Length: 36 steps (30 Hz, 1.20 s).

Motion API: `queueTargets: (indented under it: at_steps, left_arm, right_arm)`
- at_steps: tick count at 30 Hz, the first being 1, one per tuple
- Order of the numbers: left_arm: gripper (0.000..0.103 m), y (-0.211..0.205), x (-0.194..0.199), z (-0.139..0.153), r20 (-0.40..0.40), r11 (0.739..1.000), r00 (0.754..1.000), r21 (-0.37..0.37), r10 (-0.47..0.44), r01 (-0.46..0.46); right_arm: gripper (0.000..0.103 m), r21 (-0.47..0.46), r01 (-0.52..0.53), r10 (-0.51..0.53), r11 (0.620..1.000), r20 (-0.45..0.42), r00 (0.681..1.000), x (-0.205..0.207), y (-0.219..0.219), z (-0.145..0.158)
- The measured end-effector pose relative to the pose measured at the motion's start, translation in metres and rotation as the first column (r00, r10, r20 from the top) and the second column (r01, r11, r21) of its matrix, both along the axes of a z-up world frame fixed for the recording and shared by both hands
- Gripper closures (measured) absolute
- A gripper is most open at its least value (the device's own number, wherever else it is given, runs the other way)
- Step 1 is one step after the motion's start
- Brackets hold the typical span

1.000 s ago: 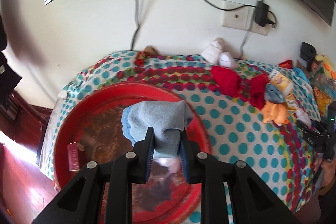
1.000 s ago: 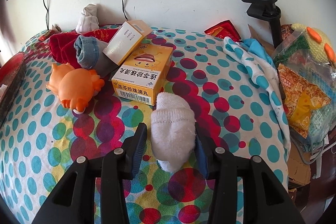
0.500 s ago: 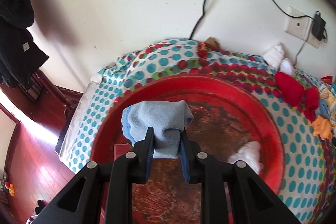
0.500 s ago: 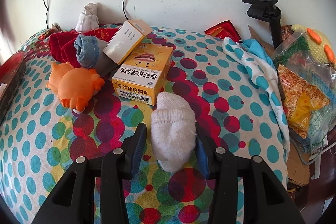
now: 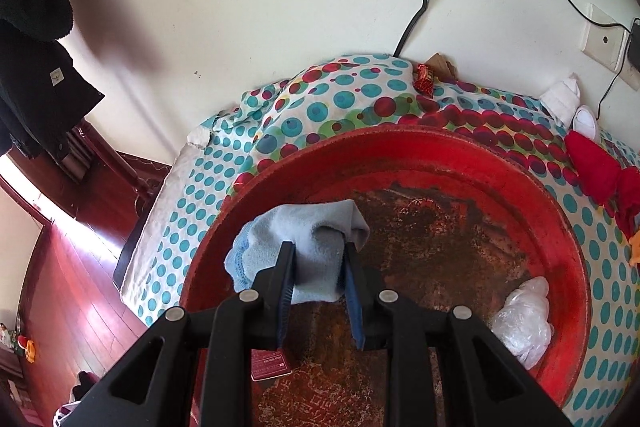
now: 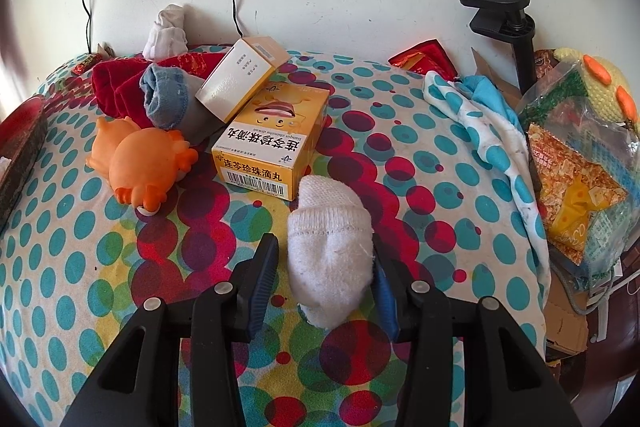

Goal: Organize objects
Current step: 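Carry the blue sock into the basin with the left gripper and release it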

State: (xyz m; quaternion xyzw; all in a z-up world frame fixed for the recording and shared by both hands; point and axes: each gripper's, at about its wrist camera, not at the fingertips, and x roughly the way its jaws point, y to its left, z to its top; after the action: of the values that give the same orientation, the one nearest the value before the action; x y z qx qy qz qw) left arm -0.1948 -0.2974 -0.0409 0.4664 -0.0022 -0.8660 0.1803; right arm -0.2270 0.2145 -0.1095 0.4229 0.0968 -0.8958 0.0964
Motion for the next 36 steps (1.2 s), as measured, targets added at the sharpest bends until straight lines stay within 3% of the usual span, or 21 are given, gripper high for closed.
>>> queueTargets:
  at_steps: [8, 14, 18, 28, 36]
  left_arm:
    - [0.062, -0.010, 0.004, -0.008, 0.032, 0.999, 0.999, 0.031, 0.039, -0.040]
    - [0.059, -0.001, 0.017, 0.005, -0.011, 1.000, 1.000, 0.010, 0.012, -0.012]
    - [0.052, 0.005, 0.030, 0.017, -0.048, 0.998, 0.999, 0.069, -0.003, 0.007]
    - [0.052, 0.029, 0.080, 0.020, -0.132, 0.986, 0.991, 0.166, 0.027, -0.005]
    - [0.052, 0.062, 0.111, 0.002, -0.196, 0.995, 0.980, 0.100, 0.019, 0.001]
  right_arm:
    - [0.060, -0.001, -0.002, 0.002, 1.000, 0.000, 1.000, 0.000, 0.000, 0.000]
    - [0.059, 0.001, -0.002, 0.002, 1.000, 0.000, 1.000, 0.000, 0.000, 0.000]
    - [0.059, 0.001, -0.003, 0.003, 1.000, 0.000, 1.000, 0.000, 0.000, 0.000]
    - [0.059, 0.001, -0.004, 0.004, 1.000, 0.000, 1.000, 0.000, 0.000, 0.000]
    - [0.059, -0.008, -0.004, 0.004, 1.000, 0.001, 1.000, 0.000, 0.001, 0.000]
